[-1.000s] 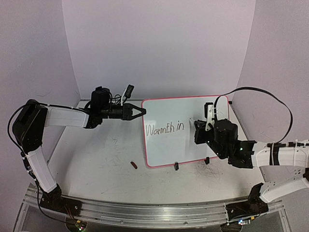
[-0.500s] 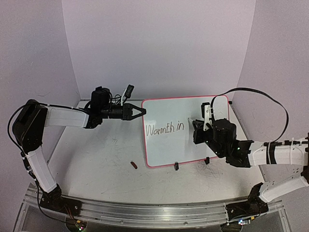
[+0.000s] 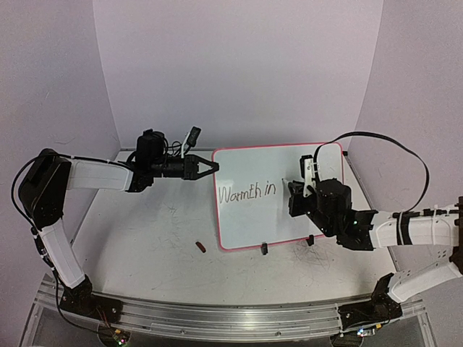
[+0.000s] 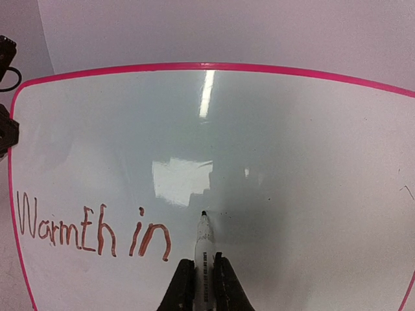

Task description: Write a sentence on the whiteboard

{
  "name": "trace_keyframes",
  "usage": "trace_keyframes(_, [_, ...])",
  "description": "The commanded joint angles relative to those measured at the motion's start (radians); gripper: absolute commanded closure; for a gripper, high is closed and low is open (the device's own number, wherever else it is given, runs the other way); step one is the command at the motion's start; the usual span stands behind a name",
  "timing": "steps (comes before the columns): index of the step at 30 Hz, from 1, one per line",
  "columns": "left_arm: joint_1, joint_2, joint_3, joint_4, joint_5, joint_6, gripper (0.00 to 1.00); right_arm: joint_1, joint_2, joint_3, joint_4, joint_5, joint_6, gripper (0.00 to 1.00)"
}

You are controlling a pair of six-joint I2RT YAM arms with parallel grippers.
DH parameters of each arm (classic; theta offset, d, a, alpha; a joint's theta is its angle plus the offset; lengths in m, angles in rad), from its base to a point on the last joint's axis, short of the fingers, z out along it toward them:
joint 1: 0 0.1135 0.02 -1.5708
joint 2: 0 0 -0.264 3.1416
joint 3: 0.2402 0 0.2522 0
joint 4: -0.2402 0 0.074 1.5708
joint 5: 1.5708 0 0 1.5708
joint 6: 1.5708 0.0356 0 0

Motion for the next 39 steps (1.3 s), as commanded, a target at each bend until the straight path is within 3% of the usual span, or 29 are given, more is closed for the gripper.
trace_keyframes(1, [-0.037,-0.008,0.006,-0.062,-0.009,0.03,1.0,-0.003,0.017,0.022,0.03,0.033,-0.01,1.0])
trace_keyframes(39, [-0.038,-0.006,0.007,-0.064,-0.007,0.027,1.0,0.064,0.0,-0.054,-0.122,0.052,0.165,1.0])
